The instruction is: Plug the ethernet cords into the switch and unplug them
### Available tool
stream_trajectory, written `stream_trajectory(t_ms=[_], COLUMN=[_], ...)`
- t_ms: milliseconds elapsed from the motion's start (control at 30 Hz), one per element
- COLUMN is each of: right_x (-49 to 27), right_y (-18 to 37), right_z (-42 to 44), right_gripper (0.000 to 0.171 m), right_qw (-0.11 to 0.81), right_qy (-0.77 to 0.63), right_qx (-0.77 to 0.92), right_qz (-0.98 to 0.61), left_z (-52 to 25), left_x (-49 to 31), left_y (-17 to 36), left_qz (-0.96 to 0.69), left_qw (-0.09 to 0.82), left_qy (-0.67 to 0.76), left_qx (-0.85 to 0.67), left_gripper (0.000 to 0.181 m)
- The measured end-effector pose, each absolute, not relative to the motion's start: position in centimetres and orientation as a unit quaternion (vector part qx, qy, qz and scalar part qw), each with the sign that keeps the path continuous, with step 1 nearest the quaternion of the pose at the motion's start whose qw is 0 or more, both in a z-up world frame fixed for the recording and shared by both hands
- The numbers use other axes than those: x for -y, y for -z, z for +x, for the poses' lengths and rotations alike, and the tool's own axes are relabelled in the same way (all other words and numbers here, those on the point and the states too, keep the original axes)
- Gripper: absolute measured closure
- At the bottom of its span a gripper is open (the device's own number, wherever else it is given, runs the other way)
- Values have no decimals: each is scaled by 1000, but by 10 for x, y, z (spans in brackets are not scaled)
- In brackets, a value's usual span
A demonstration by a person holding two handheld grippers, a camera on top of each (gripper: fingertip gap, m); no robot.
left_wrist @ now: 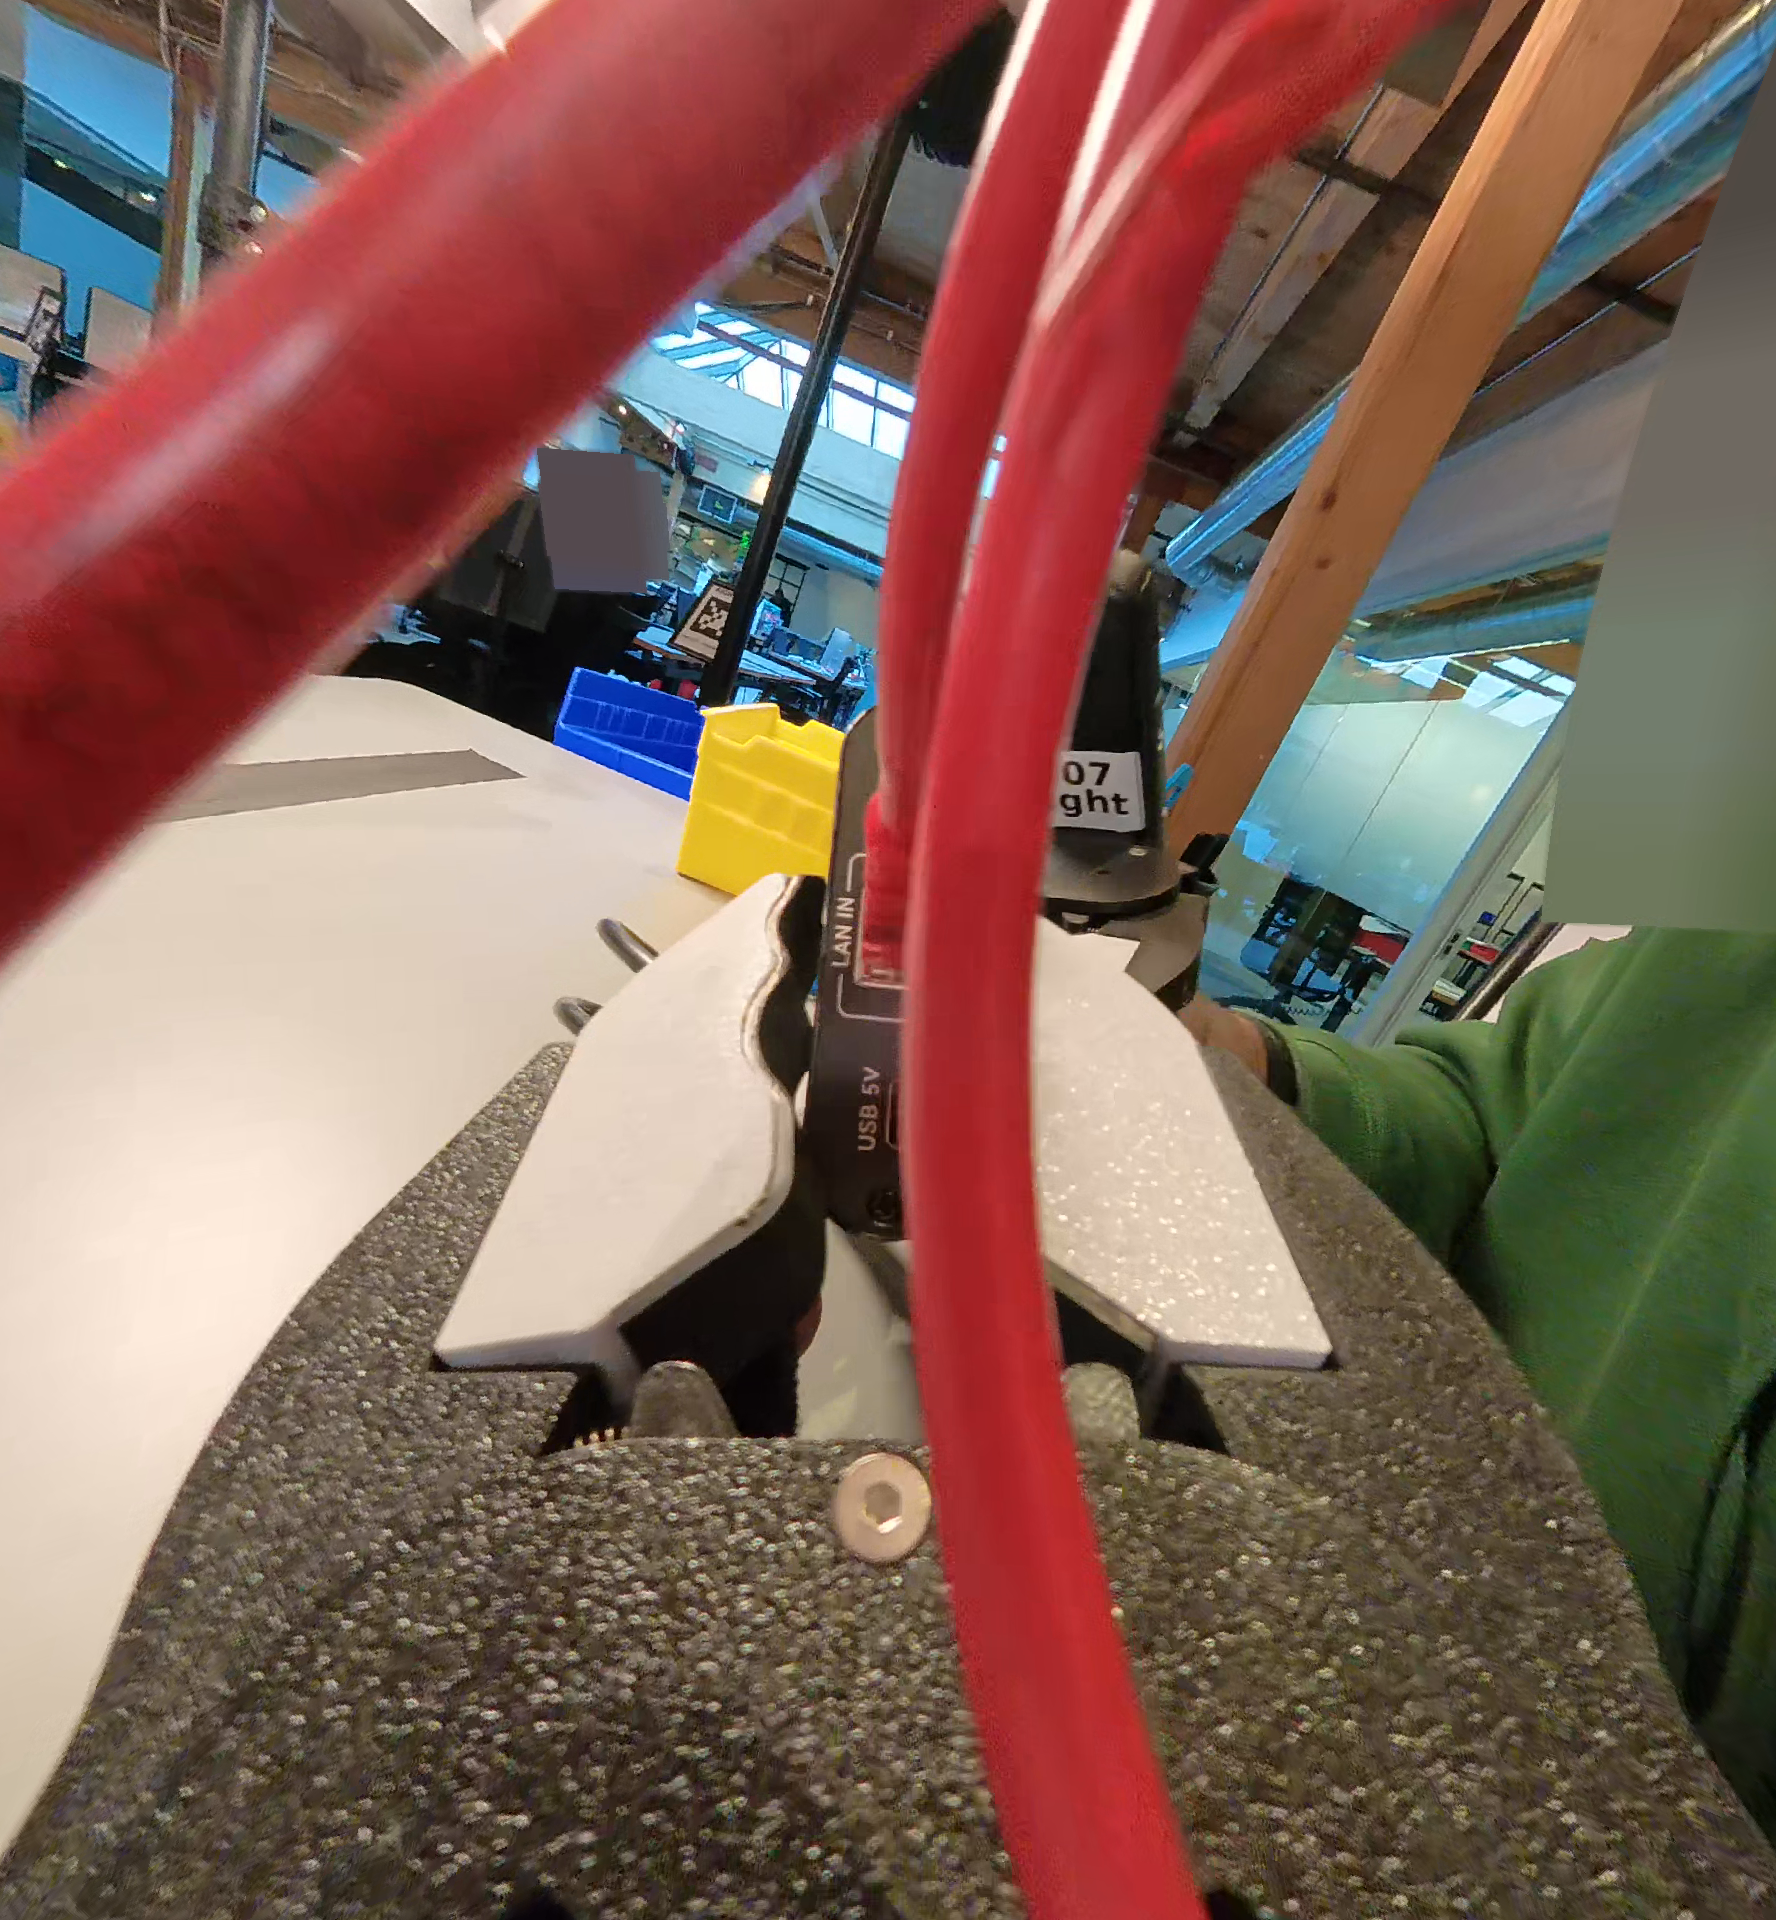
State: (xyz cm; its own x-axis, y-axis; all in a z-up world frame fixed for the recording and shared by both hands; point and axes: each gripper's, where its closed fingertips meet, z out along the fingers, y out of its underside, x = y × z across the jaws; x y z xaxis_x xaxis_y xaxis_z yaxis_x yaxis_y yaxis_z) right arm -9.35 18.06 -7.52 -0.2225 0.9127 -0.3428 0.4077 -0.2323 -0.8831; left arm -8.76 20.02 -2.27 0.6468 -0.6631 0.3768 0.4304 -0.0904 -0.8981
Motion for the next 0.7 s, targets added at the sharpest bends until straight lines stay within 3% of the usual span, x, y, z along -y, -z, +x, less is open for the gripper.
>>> stream_trajectory(t_ms=[133, 300, 333, 433, 633, 667, 700], right_x=[-184, -184, -185, -185, -186, -186, -186], right_y=[76, 72, 72, 71, 70, 70, 71], right_z=[-94, -92, -92, -92, -90, -91, -91], right_gripper=[156, 157, 157, 156, 157, 156, 156], right_qw=[249, 269, 274, 295, 288, 288, 286], right_qy=[-519, -511, -508, -494, -500, -501, -501], right_qx=[569, 575, 573, 584, 579, 574, 569], right_qz=[-587, -580, -582, -573, -576, -580, -586], left_z=[-86, -82, -82, -79, -78, -78, -78], left_x=[-200, -195, -195, -192, -191, -191, -191], left_y=[23, 19, 19, 19, 19, 20, 20], left_qz=[-619, -612, -613, -611, -612, -613, -616], left_qw=[674, 694, 695, 698, 694, 696, 696], left_qy=[389, 358, 354, 345, 348, 340, 333], left_qx=[-102, -127, -129, -146, -155, -157, -158], left_gripper=[154, 146, 154, 156, 144, 156, 156])
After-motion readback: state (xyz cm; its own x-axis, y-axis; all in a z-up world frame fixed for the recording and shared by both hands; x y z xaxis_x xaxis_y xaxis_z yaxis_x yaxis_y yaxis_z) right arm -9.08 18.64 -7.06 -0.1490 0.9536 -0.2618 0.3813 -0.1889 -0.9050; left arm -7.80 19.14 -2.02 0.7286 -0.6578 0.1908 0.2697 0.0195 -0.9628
